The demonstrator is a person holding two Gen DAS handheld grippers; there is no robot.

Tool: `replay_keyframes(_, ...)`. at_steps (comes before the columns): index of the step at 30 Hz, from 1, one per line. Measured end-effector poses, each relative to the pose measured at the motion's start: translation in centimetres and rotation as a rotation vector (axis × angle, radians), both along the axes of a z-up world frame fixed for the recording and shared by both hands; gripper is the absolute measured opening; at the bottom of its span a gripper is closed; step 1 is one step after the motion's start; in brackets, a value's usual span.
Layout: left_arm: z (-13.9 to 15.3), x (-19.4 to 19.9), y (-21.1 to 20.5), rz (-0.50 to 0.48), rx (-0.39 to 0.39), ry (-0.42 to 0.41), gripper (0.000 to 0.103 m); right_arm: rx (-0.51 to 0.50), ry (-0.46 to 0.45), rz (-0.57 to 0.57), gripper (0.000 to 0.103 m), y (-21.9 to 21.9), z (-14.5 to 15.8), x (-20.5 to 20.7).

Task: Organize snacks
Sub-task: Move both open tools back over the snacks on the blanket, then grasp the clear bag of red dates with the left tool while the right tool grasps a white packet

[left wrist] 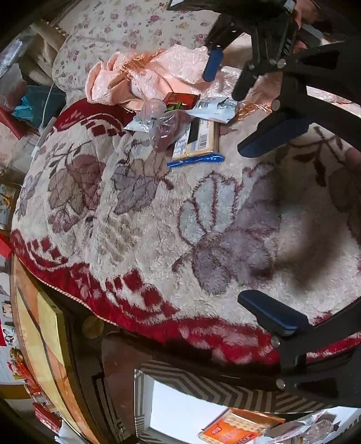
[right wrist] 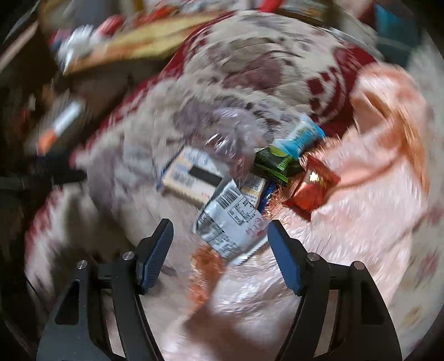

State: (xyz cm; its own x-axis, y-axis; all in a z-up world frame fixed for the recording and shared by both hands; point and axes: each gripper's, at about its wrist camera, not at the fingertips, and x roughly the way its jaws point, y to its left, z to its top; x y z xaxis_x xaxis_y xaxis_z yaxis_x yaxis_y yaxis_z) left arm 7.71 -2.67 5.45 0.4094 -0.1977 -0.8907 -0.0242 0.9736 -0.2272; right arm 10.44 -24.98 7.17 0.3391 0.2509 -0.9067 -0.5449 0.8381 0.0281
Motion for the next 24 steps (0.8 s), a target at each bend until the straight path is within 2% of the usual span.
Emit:
replay_keyframes(3, -0.1, 0.6, -0.8, -0.032, 0.010, 0.001, 0.097, -0.084, -0.005, 0.116, 0.071, 1.1, -0.9, 0.4)
replay_keyframes(6, 0.3, 1.1, -1.9, -0.097, 0.029, -0.020, 0.097, -0.132, 0.009, 0.176, 0.071, 1.8, -2.0, 1.0)
replay_keyframes(8, 0.5, 1.6, -2.7, -0.152, 0.041, -0.030, 0.097, -0.118, 0.035, 0.156, 0.058, 1.8, -2.5, 1.7)
replay_keyframes(9, 0.6, 1.9, -3.1, -0.182, 0.044, -0.032, 0.097, -0.092, 0.055, 0.126, 0.053, 1.5, -2.6, 2.1)
replay_keyframes(14, 0.5, 3.5, -4.9, -0.274, 0.061, -0.041, 0.097, 0.046, 0.086, 0.001, 0.051, -1.5, -1.6, 2.1)
replay_keyframes(17, 0.6, 5.1, -6.2, -0.284, 0.012, -0.039, 0.097, 0.158, 0.090, -0.087, 0.051, -3.3, -0.4, 1.6)
replay_keyframes(20, 0.6, 6.8, -7.9, -0.291, -0.029, -0.042, 0.098, 0.226, 0.086, -0.170, 0.051, -5.2, 0.1, 1.4)
replay_keyframes(24, 0.1, 8.6, -10.7, -0.330, -0.041, -0.028, 0.097, 0.327, 0.109, -0.267, 0.051, -7.4, 0.2, 1.7)
